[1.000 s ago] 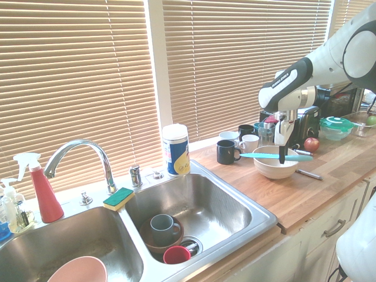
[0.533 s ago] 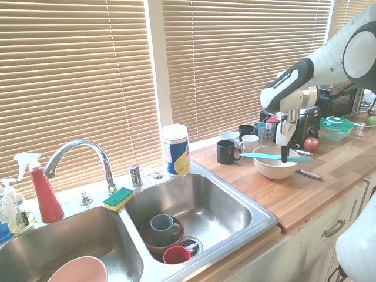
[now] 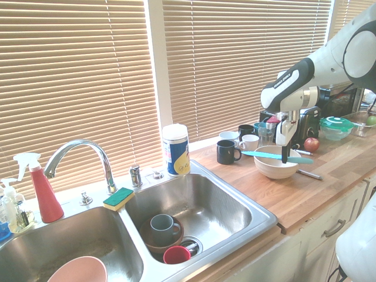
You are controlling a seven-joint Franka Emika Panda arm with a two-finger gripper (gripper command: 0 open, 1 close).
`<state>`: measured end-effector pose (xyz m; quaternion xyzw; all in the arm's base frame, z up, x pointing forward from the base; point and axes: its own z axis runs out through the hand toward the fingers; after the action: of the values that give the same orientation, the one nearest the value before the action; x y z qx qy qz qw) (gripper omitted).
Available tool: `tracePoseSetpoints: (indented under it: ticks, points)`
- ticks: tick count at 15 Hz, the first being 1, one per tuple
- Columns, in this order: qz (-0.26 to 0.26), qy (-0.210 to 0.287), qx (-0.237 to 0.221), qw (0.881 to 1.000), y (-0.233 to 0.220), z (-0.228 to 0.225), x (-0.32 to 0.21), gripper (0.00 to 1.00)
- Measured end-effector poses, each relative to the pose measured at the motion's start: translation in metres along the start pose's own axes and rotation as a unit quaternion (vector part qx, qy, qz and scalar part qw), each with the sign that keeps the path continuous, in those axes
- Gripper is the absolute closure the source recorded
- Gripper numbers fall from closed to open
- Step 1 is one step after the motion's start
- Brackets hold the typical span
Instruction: Put the knife into the sink
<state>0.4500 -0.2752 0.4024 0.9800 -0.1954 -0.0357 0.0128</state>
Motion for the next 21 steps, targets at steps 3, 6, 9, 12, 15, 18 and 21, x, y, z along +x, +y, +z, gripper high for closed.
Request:
tracePoseSetpoints:
  ticks: [3, 6, 9, 12, 15, 18, 21]
  points:
    - [0.010, 0.010, 0.014, 1.000, 0.003, -0.020, -0.007, 1.00]
    - [0.011, 0.032, 0.028, 0.999, 0.000, -0.062, -0.021, 1.00]
    - [0.004, 0.055, 0.037, 0.998, -0.023, -0.098, -0.035, 1.00]
    - [0.024, 0.084, 0.052, 0.995, -0.079, -0.130, -0.048, 1.00]
    - [0.077, 0.111, 0.064, 0.989, -0.183, -0.114, -0.073, 1.00]
    - [0.130, 0.116, 0.075, 0.982, -0.283, -0.076, -0.110, 1.00]
    - [0.173, 0.134, 0.090, 0.972, -0.339, -0.042, -0.141, 1.00]
